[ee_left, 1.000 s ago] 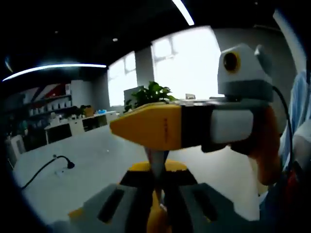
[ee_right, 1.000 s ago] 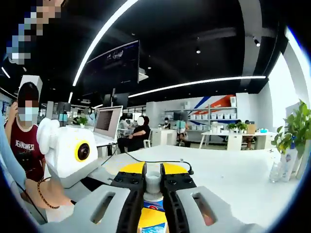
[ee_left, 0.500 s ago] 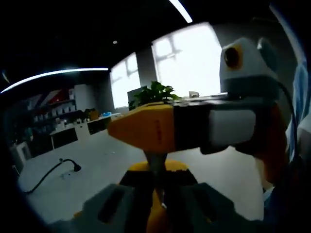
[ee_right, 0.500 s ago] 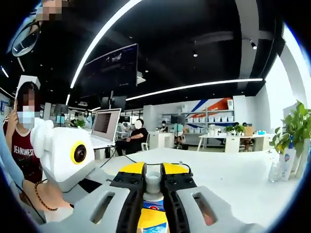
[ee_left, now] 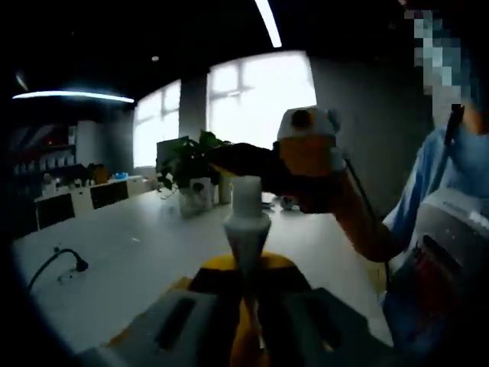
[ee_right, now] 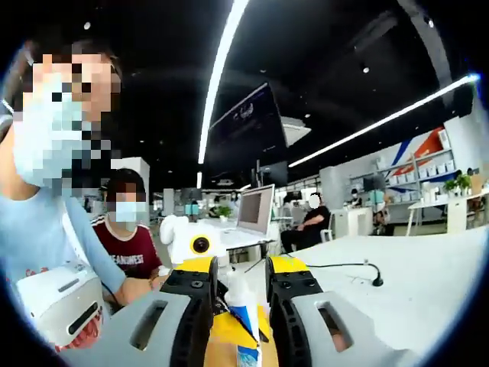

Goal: Pick up the toothpaste unscrew the cap squeeze it onto the small board screw the cap back on and return it to the table

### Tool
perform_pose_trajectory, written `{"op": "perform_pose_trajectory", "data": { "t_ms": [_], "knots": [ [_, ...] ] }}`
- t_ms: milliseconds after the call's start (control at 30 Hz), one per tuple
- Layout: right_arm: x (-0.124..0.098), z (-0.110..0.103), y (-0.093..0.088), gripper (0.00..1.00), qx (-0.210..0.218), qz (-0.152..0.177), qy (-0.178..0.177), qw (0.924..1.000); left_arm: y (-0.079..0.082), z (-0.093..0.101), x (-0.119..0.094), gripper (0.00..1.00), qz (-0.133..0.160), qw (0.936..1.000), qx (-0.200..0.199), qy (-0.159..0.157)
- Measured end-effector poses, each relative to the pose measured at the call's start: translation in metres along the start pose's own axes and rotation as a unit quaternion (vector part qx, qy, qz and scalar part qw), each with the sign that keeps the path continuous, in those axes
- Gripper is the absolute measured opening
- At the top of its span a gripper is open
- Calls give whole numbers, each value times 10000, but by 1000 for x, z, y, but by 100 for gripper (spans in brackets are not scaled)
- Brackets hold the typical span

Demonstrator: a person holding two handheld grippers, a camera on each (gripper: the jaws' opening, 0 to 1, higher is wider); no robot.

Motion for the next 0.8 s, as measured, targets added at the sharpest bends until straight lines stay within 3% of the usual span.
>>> {"op": "perform_pose_trajectory", "data": {
  "t_ms": [167,233,300,333,367,467,567,633,700,767,800],
  "knots": [
    [8,4,-9,25,-375,-318,702,9963,2,5,5,5,-93,9988,302,-375],
    [11,2,-12,22,-236,-318,1004,9942,3,7,7,5,-124,9985,325,-428],
    [14,-3,-12,12,-362,-150,1544,9872,3,8,8,5,-149,9981,315,-502],
    [15,-2,-9,11,-900,138,1624,9825,3,10,8,5,-159,9977,299,-580],
    [14,-2,-11,11,-926,225,1612,9823,3,10,7,5,-131,9976,242,-634],
    [13,-8,-17,11,-322,136,1897,9812,0,16,8,5,-169,9938,137,-1093],
    [14,-6,-17,10,-291,-48,1601,9867,0,14,7,5,-196,9959,416,-777],
    [15,-7,-14,10,-272,-150,1368,9901,1,14,7,5,-178,9961,368,-777],
    [14,-6,-12,10,-387,-309,908,9946,2,12,7,5,-138,9977,359,-552],
    [14,-2,-10,10,-831,-359,178,9957,1,5,12,5,-34,9998,-135,-115],
    [15,-1,-13,10,-872,-387,-25,9954,0,2,15,5,-2,9999,-145,42]
  ]
}}
Point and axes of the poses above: the point that each gripper's makers call its tool centre point, and the gripper's own axes: x roughly forward along the fingers, z roughly to its right, y roughly out of its top, the point moved 8 cm from there along -x, roughly backward along the fingers, and after that the axes turned 2 degrees about -x, right-handed, at the moved point
